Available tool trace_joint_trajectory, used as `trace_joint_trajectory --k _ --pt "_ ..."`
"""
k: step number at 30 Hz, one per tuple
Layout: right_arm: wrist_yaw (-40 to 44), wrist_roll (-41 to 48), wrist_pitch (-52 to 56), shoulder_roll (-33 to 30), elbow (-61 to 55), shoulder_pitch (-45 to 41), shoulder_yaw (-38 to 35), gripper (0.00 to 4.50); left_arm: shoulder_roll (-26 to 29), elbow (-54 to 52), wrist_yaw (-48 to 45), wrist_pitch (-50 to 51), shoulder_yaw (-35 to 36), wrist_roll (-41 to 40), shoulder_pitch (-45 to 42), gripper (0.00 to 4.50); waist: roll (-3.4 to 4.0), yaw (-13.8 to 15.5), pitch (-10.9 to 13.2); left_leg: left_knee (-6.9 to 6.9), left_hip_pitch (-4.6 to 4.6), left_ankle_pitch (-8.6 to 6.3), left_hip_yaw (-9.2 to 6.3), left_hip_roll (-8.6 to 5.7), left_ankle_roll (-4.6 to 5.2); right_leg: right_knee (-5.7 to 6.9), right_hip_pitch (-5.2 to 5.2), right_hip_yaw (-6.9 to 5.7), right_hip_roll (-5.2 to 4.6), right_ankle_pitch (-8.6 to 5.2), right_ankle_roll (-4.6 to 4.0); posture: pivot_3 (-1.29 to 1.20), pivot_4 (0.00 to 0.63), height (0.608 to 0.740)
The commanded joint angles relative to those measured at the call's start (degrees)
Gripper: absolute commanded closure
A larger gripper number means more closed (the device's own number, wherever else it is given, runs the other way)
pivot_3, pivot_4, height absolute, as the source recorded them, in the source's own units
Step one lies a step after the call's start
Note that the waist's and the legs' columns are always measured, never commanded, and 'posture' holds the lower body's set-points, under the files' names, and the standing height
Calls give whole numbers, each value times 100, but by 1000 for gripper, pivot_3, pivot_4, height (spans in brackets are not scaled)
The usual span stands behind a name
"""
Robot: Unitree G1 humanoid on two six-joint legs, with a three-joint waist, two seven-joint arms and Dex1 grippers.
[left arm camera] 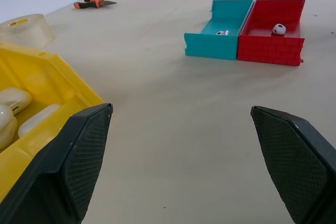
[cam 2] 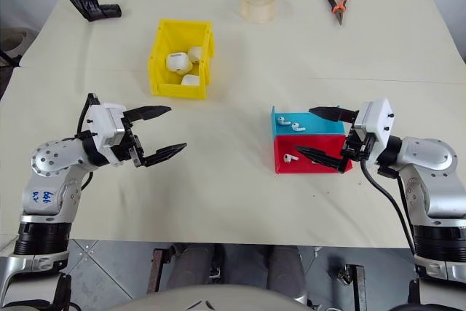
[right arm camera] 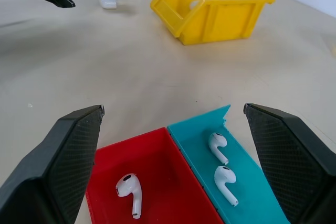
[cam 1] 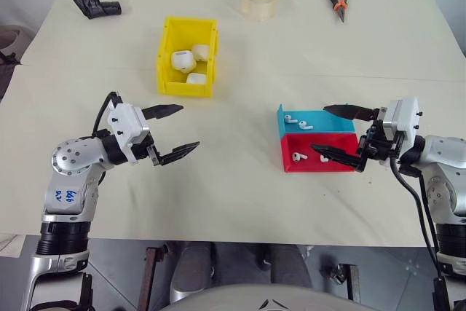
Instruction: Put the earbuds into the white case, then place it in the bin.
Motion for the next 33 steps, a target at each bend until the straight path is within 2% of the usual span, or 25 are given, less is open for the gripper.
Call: trace_joint_trajectory --k 1,8,14,18,27,30,33 --pt "45 9 -80 -67 -51 -59 -124 0 39 -212 80 25 76 -77 -34 15 0 0 0 0 0 0 0 0 0 0 0 0 0 0 0 0 150 740" --pt "195 32 -54 -61 2 -108 -61 0 12 -399 251 114 214 -230 113 15 0 -1 0 0 0 0 0 0 0 0 0 0 0 0 0 0 150 740" --pt "374 150 -149 215 2 -370 115 0 -9 -961 918 564 689 -331 594 15 0 -26 0 -1 2 0 -1 3 0 0 0 1 1 0 0 0 150 740" --pt "355 369 -334 810 -140 -752 249 0 -221 -1743 1909 1118 1188 -298 1234 15 0 -84 0 -4 4 1 -3 6 -1 1 0 1 1 0 0 0 150 740" --pt "294 617 -195 1314 -399 -1035 427 0 -587 -3147 3320 2481 1949 -397 2556 15 0 -74 0 -2 2 0 -12 4 -3 3 2 0 -2 0 -1 0 150 740" --pt "353 524 -232 1324 -232 -1113 495 0 -619 -3303 3664 3028 2100 -541 2613 15 0 -84 0 -3 4 0 -10 4 -3 4 1 3 -1 -1 -2 0 150 740" --pt "411 482 -171 1258 -149 -1127 512 0 -465 -3252 3890 3774 2215 -856 2247 15 0 -43 0 -2 4 -1 -10 3 -3 5 2 3 -1 -1 -2 0 150 740"
